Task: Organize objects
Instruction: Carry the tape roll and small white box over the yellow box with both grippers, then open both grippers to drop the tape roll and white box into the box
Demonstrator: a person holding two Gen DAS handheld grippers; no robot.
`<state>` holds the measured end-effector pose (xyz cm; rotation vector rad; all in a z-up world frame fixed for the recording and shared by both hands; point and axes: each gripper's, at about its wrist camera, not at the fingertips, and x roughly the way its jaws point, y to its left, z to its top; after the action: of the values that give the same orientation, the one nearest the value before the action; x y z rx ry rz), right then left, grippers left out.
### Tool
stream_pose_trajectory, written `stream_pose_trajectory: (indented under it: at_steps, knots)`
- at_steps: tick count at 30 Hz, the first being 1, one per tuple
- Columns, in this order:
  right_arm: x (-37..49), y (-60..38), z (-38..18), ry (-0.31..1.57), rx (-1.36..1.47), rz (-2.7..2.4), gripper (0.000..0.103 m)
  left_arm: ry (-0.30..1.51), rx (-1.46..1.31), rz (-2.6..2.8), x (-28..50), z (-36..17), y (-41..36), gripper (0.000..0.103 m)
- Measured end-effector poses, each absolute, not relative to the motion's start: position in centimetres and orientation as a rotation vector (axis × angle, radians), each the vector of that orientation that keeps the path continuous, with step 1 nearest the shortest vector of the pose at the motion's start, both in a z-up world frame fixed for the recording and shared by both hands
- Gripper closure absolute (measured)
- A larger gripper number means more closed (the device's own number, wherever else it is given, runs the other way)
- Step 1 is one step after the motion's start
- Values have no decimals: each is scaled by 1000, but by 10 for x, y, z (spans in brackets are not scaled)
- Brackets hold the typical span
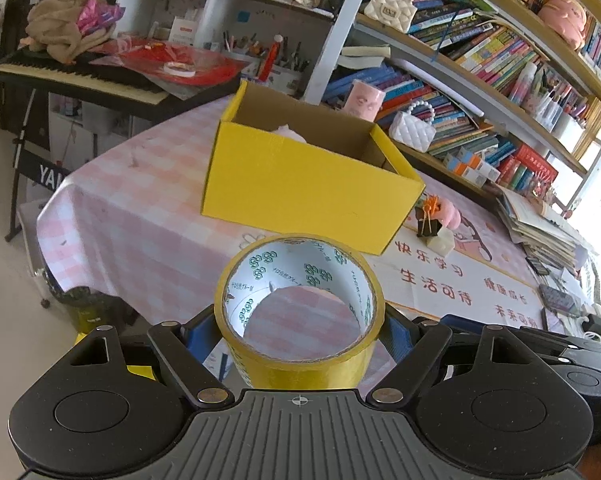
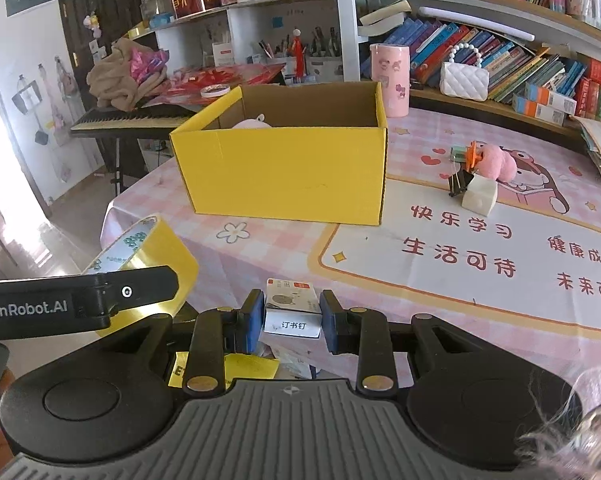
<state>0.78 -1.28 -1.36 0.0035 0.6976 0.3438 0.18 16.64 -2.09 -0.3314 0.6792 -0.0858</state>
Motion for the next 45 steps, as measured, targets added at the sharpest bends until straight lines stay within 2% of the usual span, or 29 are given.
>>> stream_pose_trajectory:
  at_steps: [7,13,19,30,45]
  knots:
    - [24,-10,10,615,-3,310,75,609,-317,-89,15,2,182,21]
    - [60,-8,40,485,-43,299,75,510,-298,-94,52,35,186,21]
    - [115,-5,48,435,-95,298,75,452,-280,-88,101,56,176,21]
    - [213,9,0,584,-221,384,75,530,-223,-37,208,41,140,20]
    - [252,2,-13,659,-221,569,74,727,-184,131,276,-8,135,20]
